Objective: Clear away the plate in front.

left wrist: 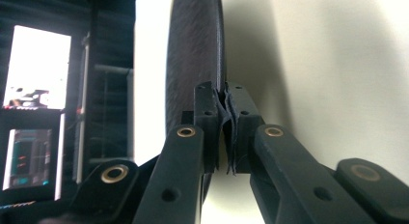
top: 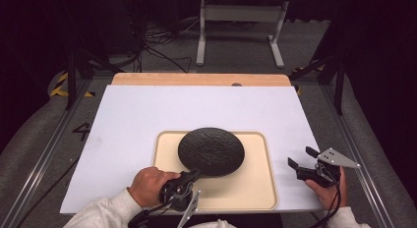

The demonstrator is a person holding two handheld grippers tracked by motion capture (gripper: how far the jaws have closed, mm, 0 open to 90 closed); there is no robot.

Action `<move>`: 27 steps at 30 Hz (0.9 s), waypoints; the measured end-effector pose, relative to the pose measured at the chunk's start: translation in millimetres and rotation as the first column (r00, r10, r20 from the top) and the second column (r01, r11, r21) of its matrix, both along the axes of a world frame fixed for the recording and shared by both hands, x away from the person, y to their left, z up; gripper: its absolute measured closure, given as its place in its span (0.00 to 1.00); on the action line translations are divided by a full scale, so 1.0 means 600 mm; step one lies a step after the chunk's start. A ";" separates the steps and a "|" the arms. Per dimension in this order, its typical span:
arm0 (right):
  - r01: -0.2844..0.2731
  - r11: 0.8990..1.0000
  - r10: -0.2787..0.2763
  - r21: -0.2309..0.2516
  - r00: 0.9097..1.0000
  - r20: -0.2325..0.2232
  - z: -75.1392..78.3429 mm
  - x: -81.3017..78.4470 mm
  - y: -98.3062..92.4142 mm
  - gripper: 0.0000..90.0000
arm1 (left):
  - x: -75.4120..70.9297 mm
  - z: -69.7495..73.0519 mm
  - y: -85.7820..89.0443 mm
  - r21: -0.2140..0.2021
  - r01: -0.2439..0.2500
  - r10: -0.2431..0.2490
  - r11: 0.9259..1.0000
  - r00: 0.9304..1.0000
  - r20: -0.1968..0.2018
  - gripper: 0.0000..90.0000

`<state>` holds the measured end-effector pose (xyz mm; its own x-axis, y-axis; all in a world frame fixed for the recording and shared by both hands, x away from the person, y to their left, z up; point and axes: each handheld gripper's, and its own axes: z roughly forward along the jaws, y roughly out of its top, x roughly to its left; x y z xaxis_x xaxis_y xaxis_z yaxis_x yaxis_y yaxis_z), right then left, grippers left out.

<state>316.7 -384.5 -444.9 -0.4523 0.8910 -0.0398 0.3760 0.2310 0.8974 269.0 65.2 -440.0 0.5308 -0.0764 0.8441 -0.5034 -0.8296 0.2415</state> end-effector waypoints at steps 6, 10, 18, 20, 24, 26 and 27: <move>-0.006 1.000 0.006 -0.012 1.000 -0.004 0.000 0.000 0.003 0.19 | 0.005 -0.015 0.013 -0.025 0.010 -0.013 1.000 0.994 -0.111 0.92; -0.010 1.000 0.010 -0.017 1.000 0.005 0.001 -0.001 0.002 0.19 | 0.016 -0.019 0.016 -0.046 0.022 -0.032 0.999 0.975 -0.221 0.89; -0.008 1.000 0.008 -0.005 1.000 0.004 0.001 0.000 -0.002 0.19 | 0.021 -0.017 0.017 -0.087 0.052 -0.079 0.995 0.933 -0.351 0.86; -0.009 1.000 0.009 -0.001 1.000 0.004 0.002 -0.001 -0.001 0.19 | 0.026 -0.013 0.018 -0.124 0.050 -0.094 0.991 0.919 -0.384 0.84; -0.013 1.000 0.013 -0.002 1.000 0.005 0.002 -0.001 0.000 0.19 | 0.029 -0.013 0.024 -0.169 0.023 -0.095 0.985 0.897 -0.432 0.83; -0.015 1.000 0.015 0.000 1.000 0.004 0.002 -0.001 0.000 0.19 | 0.033 -0.010 0.027 -0.198 0.013 -0.105 0.980 0.880 -0.463 0.82; -0.015 1.000 0.015 -0.001 1.000 0.004 0.002 -0.001 0.000 0.19 | 0.036 -0.009 0.029 -0.211 0.003 -0.106 0.977 0.871 -0.479 0.81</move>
